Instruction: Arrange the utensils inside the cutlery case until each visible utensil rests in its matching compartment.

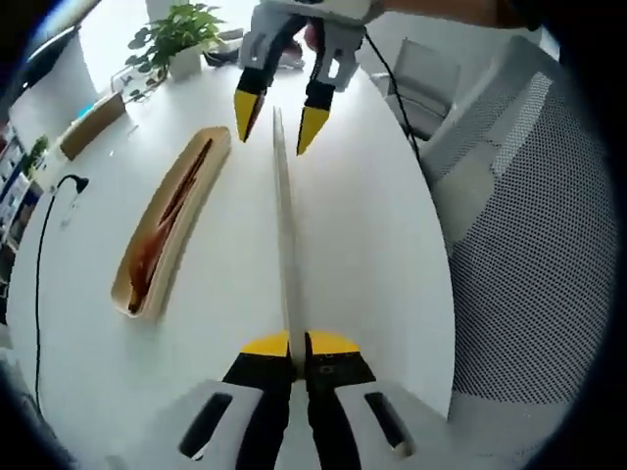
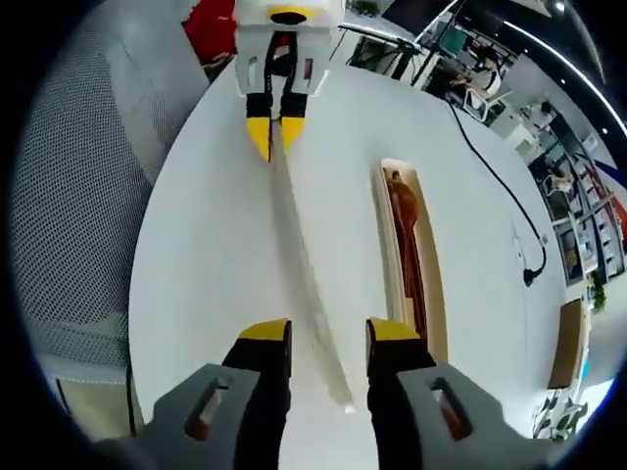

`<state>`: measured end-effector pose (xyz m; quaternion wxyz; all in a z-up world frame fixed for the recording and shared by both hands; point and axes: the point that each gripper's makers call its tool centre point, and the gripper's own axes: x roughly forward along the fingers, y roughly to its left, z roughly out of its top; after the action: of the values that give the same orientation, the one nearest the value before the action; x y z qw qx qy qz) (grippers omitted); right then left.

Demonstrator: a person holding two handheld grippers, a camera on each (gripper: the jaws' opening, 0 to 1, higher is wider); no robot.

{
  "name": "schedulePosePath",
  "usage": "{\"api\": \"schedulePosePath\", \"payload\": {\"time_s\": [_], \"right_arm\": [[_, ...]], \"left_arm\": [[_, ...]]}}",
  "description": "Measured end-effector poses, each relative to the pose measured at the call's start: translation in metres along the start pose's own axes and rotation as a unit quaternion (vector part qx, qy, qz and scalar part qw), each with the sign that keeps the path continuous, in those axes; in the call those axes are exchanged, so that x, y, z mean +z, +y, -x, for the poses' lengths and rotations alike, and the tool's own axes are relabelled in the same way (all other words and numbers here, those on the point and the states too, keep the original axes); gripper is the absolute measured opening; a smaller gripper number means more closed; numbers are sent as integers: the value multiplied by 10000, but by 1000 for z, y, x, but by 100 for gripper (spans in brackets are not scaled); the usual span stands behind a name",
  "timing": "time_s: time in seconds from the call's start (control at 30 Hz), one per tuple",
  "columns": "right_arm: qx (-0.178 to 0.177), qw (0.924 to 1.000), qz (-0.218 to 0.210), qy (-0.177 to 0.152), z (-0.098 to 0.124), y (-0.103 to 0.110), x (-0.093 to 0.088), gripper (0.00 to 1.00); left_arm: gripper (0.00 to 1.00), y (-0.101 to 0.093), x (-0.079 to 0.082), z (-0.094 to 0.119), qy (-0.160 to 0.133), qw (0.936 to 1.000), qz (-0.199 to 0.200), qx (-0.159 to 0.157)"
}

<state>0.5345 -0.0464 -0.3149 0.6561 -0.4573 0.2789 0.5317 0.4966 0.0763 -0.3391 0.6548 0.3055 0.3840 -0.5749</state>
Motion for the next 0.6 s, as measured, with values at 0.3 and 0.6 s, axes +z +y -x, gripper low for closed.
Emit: {"api": "schedulePosePath", "payload": {"time_s": [0.3,0.6], "right_arm": [[-531,9975,395,-250,0,9,12,35],[-793,9912,1048,-152,-9,22,20,46]], "left_arm": [[3,-13,5,2,-204,9967,662,-431],[3,-33,20,9,-642,9729,1861,-1216]]}}
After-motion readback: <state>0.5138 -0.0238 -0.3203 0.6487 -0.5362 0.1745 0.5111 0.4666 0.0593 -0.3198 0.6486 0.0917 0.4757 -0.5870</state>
